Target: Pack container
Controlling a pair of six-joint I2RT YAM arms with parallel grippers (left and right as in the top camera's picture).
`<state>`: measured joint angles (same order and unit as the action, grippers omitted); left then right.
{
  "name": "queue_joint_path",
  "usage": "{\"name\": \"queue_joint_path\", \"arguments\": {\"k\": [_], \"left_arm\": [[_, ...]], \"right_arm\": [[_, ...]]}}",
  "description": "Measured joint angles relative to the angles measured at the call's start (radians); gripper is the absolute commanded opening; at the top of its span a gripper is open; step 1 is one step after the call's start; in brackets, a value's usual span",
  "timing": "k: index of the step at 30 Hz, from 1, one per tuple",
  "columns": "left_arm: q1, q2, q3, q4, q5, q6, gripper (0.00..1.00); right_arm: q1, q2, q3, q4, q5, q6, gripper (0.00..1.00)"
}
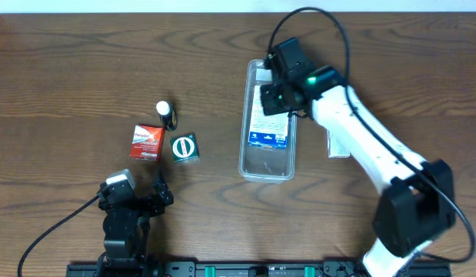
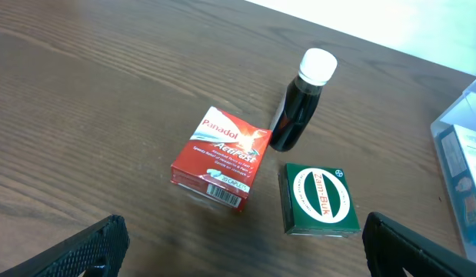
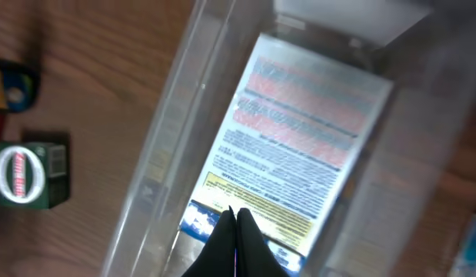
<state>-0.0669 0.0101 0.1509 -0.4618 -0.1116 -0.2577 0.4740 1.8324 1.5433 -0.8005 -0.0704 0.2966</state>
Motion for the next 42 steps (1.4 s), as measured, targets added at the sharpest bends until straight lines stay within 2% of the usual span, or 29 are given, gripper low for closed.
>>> {"name": "queue_joint_path", "arguments": {"k": [6, 9, 13, 17, 25, 34, 37, 42], "left_arm": [[0.000, 0.000, 0.000, 0.000, 0.000, 0.000, 0.98], [0.000, 0.000, 0.000, 0.000, 0.000, 0.000, 0.98], [0.000, 0.000, 0.000, 0.000, 0.000, 0.000, 0.98], [0.000, 0.000, 0.000, 0.000, 0.000, 0.000, 0.98], [0.000, 0.000, 0.000, 0.000, 0.000, 0.000, 0.98], [0.000, 0.000, 0.000, 0.000, 0.000, 0.000, 0.98], [0.000, 0.000, 0.000, 0.000, 0.000, 0.000, 0.98], [0.000, 0.000, 0.000, 0.000, 0.000, 0.000, 0.98]], "right_arm": [[-0.124, -0.178, 0.000, -0.086, 0.000, 0.018, 0.42], [-0.225, -0.262, 0.003, -0.199, 0.008, 0.022, 0.70], [-0.337, -0.272, -0.015, -0.303, 0.021, 0.014, 0.85], [-0.372, -0.235, -0.128, -0.247, 0.023, 0.007, 0.99], [-0.370, -0.118, -0.359, -0.069, 0.060, -0.012, 0.94], [-0.370, -0.031, -0.393, 0.052, 0.135, -0.019, 0.83], [-0.369, -0.004, -0.393, 0.066, 0.134, -0.020, 0.77], [-0.369, 0.033, -0.393, 0.093, 0.122, -0.021, 0.59]]}}
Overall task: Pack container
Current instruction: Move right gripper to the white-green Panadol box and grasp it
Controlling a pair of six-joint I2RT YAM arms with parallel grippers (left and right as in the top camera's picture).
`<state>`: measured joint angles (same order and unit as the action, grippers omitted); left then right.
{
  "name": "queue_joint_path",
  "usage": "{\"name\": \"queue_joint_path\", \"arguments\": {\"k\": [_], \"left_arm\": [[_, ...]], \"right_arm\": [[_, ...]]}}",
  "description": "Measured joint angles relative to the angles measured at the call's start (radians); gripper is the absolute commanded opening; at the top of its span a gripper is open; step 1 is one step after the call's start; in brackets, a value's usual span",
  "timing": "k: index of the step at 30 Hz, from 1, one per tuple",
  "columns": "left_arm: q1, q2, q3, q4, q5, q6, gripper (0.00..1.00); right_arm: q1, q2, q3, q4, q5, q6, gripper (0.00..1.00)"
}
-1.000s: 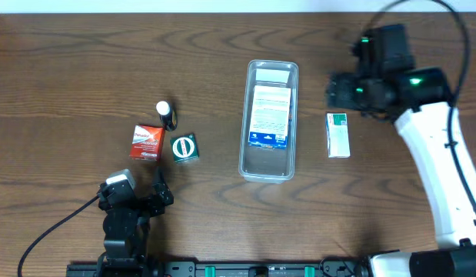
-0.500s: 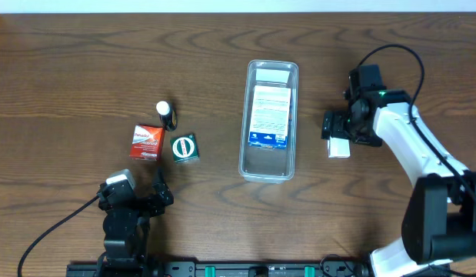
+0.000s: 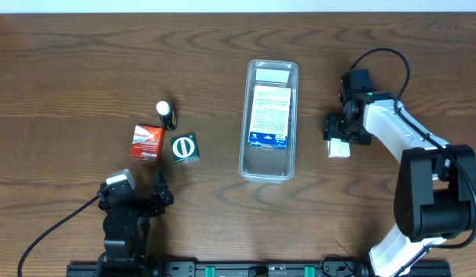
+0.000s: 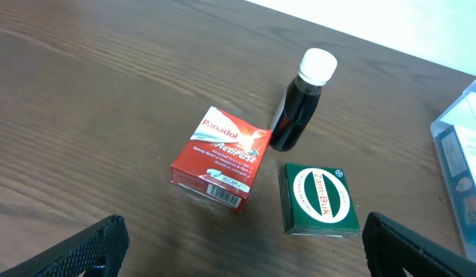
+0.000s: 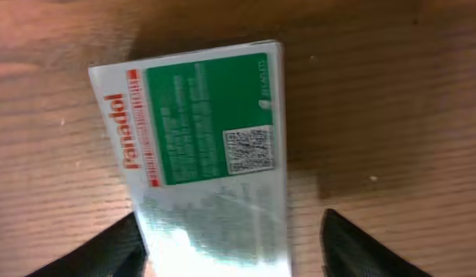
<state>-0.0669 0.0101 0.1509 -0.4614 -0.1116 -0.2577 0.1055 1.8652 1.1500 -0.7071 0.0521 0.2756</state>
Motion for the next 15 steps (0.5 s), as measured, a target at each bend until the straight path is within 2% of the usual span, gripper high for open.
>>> {"name": "queue_joint_path", "arguments": {"k": [7, 13, 15], "left_arm": [[0.000, 0.000, 0.000, 0.000, 0.000, 0.000, 0.98], [0.000, 0.000, 0.000, 0.000, 0.000, 0.000, 0.98], [0.000, 0.000, 0.000, 0.000, 0.000, 0.000, 0.98]], "right_arm": [[0.001, 0.000, 0.000, 0.006, -0.010, -0.006, 0.49], [0.001, 0.011, 0.000, 0.013, -0.012, -0.018, 0.31], [0.001, 0.011, 0.003, 0.011, -0.012, -0.021, 0.30]]}}
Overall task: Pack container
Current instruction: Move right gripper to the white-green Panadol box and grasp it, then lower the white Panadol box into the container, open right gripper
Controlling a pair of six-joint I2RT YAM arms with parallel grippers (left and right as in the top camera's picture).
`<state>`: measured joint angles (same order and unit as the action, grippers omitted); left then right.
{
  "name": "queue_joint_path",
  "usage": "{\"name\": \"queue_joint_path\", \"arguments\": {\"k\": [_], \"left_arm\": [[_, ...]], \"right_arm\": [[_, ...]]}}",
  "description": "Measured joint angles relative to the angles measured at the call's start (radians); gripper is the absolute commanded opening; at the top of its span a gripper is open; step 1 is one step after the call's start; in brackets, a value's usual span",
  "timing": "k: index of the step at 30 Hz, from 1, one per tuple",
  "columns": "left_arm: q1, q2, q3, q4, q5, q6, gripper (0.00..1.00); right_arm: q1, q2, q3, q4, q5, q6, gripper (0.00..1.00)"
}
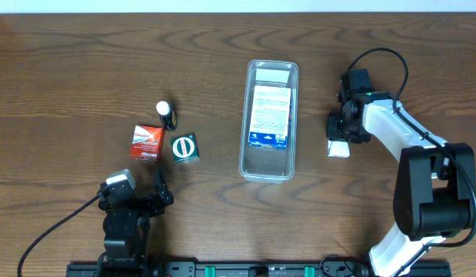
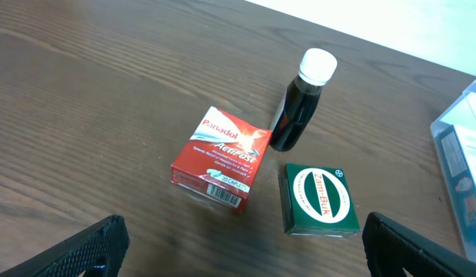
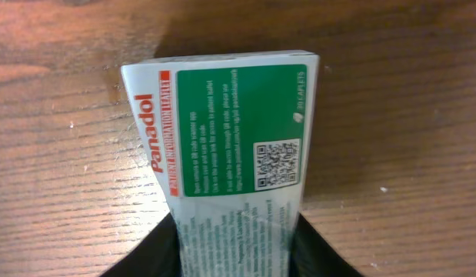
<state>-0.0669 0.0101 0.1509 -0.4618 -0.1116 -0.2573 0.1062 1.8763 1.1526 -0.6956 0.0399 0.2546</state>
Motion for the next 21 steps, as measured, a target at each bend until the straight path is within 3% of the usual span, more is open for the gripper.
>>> {"name": "queue_joint_path", "arguments": {"k": [5, 11, 15, 21], "left_arm": [[0.000, 0.000, 0.000, 0.000, 0.000, 0.000, 0.98], [0.000, 0.000, 0.000, 0.000, 0.000, 0.000, 0.98], [0.000, 0.000, 0.000, 0.000, 0.000, 0.000, 0.98], [0.000, 0.000, 0.000, 0.000, 0.000, 0.000, 0.98]], "right_arm": [[0.000, 0.000, 0.011, -0.021, -0.003, 0.000, 0.30], [0.003, -0.027, 0.047, -0.161, -0.007, 0.000, 0.30], [0.027, -0.141, 0.113, -0.232, -0.009, 0.001, 0.28], [0.130, -0.382, 0.190, -0.209, -0.014, 0.024, 0.26]]}}
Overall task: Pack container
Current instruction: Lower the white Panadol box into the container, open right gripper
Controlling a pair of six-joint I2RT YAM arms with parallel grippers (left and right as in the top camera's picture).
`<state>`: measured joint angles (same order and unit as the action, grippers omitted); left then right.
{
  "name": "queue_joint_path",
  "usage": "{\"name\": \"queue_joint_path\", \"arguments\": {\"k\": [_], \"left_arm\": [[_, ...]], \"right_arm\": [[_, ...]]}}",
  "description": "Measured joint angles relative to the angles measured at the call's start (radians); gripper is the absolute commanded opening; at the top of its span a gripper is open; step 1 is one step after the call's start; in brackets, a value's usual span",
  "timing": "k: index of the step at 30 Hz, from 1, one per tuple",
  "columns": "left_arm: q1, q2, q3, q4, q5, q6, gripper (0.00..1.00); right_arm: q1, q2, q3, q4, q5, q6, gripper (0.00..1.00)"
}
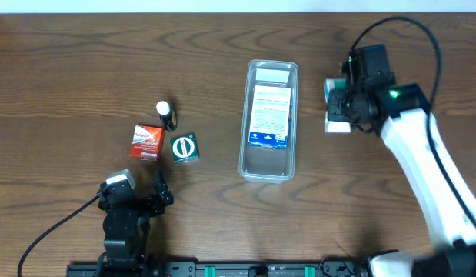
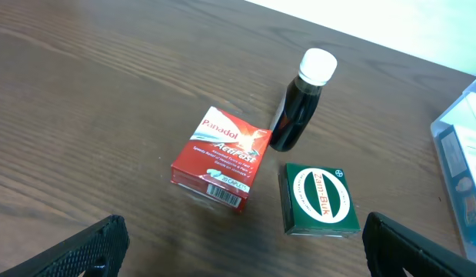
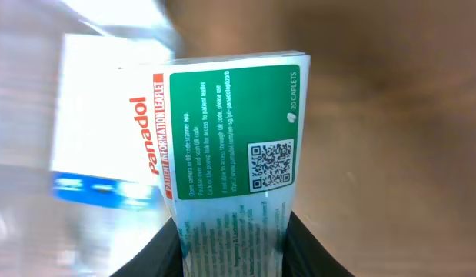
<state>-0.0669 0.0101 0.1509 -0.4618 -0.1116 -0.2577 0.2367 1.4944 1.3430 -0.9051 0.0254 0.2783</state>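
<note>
A clear plastic container [image 1: 242, 154] lies mid-table with a blue-and-white box [image 1: 270, 115] flat inside it. My right gripper [image 1: 339, 108] is shut on a green-and-white Panadol box [image 3: 230, 131], held off the table just right of the container's far end. In the right wrist view the container [image 3: 91, 115] shows blurred behind the box, with my right gripper [image 3: 234, 250] clamped on the box's lower end. At the left stand a red Panadol box [image 2: 221, 158], a dark bottle with a white cap [image 2: 299, 108] and a green Zam-Buk box [image 2: 318, 198]. My left gripper [image 2: 245, 246] rests open, short of them.
The container's near half holds nothing. Bare wooden table lies between the left group of items and the container. The left arm's base and cable sit at the front edge [image 1: 122, 231].
My right gripper, shut on the green-and-white Panadol box lying on the table, now holds it raised and farther back, closer to the container. The left arm and left items have not moved.
My right gripper was shut over the container with the blue-and-white box in it. Then it stood open around the green-and-white Panadol box on the table right of the container. Then it was shut on that box, which now hangs beside the container.
</note>
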Motion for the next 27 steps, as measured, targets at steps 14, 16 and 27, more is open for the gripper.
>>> {"name": "queue_joint_path", "arguments": {"k": [14, 16, 27], "left_arm": [[0.000, 0.000, 0.000, 0.000, 0.000, 0.000, 0.98], [0.000, 0.000, 0.000, 0.000, 0.000, 0.000, 0.98], [0.000, 0.000, 0.000, 0.000, 0.000, 0.000, 0.98]], "right_arm": [[0.293, 0.185, 0.003, 0.314, 0.048, 0.263, 0.26], [0.299, 0.257, 0.002, 0.364, 0.052, 0.301, 0.27], [0.297, 0.417, -0.005, 0.529, 0.053, 0.414, 0.61]]}}
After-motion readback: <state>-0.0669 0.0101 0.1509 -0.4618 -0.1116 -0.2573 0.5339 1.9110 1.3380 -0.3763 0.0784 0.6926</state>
